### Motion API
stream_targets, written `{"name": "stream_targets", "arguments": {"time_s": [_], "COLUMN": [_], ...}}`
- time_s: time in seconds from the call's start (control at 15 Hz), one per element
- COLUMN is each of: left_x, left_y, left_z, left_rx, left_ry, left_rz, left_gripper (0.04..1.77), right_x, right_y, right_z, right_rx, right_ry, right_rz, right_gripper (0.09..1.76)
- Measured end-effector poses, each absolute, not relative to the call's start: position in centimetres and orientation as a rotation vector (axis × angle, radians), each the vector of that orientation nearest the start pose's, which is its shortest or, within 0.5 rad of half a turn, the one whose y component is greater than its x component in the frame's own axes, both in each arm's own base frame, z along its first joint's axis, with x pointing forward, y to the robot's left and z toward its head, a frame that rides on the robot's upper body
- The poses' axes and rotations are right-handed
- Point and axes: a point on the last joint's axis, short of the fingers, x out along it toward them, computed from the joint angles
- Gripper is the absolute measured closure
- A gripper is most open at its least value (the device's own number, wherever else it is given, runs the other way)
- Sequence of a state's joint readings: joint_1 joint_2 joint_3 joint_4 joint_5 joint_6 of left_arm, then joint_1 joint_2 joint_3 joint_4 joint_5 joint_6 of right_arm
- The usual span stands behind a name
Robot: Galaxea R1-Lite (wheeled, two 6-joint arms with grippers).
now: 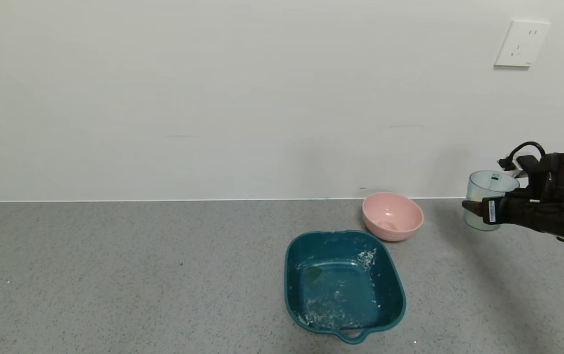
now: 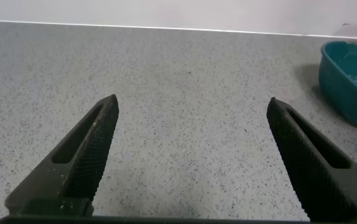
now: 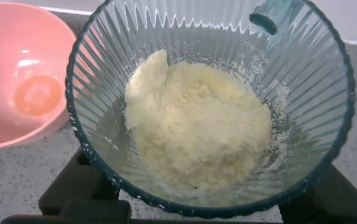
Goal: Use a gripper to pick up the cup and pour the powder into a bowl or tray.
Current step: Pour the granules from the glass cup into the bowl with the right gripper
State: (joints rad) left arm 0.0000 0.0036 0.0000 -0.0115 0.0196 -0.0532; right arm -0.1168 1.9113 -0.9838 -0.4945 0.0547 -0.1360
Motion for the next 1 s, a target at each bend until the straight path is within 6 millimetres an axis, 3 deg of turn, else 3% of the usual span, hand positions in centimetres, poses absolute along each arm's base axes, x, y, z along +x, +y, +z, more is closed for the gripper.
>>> {"name": "stream_targets", "arguments": {"time_s": [0.47, 1.0], "left_x": [-2.3, -2.3], "left_y": [0.0, 0.0], "left_z": [7.7, 7.7], "left_rx": [-0.053, -0.053], "left_ry": [-0.008, -0.008], "left_rz": [0.019, 0.019], "left_gripper": [0.09, 0.09], "right_x": [34.7, 31.5], "right_y": [0.4, 7.2], "right_z": [18.8, 22.1], "right_rx": [-0.196, -0.274], "right_ry": [0.431, 0.4], "right_rz": [-0.009, 0.056], "right_gripper": [0.5, 0.5]}}
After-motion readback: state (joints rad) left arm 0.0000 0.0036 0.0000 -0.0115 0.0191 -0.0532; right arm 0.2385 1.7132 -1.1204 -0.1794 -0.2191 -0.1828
